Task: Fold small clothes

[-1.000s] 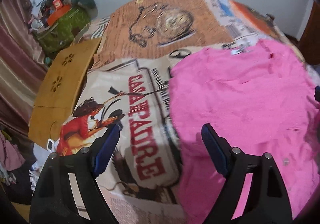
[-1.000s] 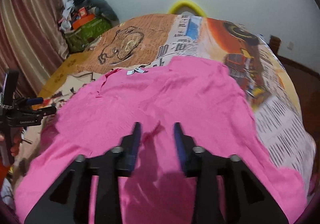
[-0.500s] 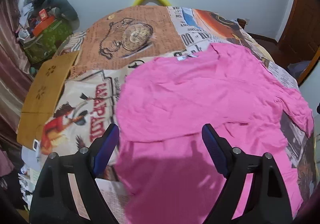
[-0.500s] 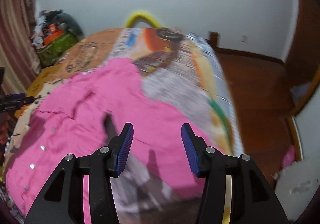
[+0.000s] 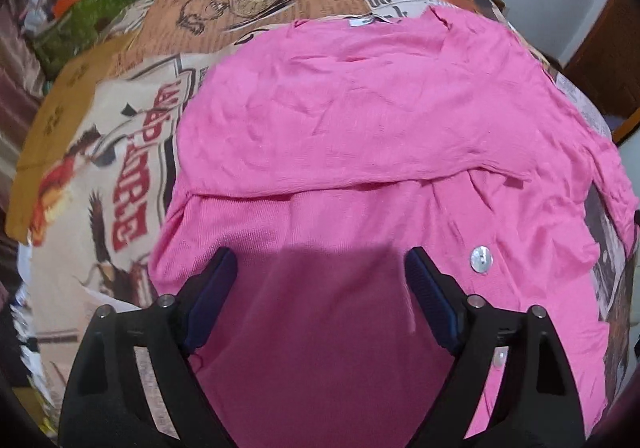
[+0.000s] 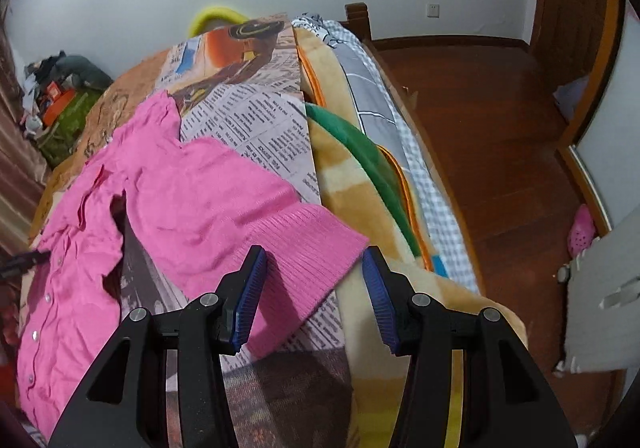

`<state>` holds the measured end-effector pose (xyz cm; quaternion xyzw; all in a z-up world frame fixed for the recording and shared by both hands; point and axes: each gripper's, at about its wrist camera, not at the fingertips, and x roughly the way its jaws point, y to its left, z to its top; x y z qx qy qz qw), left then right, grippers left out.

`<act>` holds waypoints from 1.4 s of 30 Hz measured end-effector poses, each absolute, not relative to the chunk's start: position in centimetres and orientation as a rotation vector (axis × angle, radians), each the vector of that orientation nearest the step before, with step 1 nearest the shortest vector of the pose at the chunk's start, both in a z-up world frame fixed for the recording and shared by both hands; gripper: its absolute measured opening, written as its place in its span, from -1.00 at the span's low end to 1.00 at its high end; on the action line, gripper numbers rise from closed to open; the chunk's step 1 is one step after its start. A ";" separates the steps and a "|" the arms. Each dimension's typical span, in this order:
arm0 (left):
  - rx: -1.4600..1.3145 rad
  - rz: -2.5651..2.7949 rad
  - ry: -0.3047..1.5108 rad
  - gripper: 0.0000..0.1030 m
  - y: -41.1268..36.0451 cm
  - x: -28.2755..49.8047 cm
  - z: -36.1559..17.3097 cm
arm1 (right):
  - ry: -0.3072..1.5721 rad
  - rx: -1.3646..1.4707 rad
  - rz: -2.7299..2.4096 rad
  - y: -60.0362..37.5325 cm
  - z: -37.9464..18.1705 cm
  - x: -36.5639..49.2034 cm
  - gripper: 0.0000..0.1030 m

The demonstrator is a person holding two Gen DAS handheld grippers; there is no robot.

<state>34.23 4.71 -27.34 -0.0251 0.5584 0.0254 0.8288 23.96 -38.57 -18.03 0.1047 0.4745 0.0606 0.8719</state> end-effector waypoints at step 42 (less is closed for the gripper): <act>-0.082 0.055 1.032 0.82 12.4 28.8 -20.8 | 0.787 0.007 0.653 -9.7 -7.6 29.7 -0.81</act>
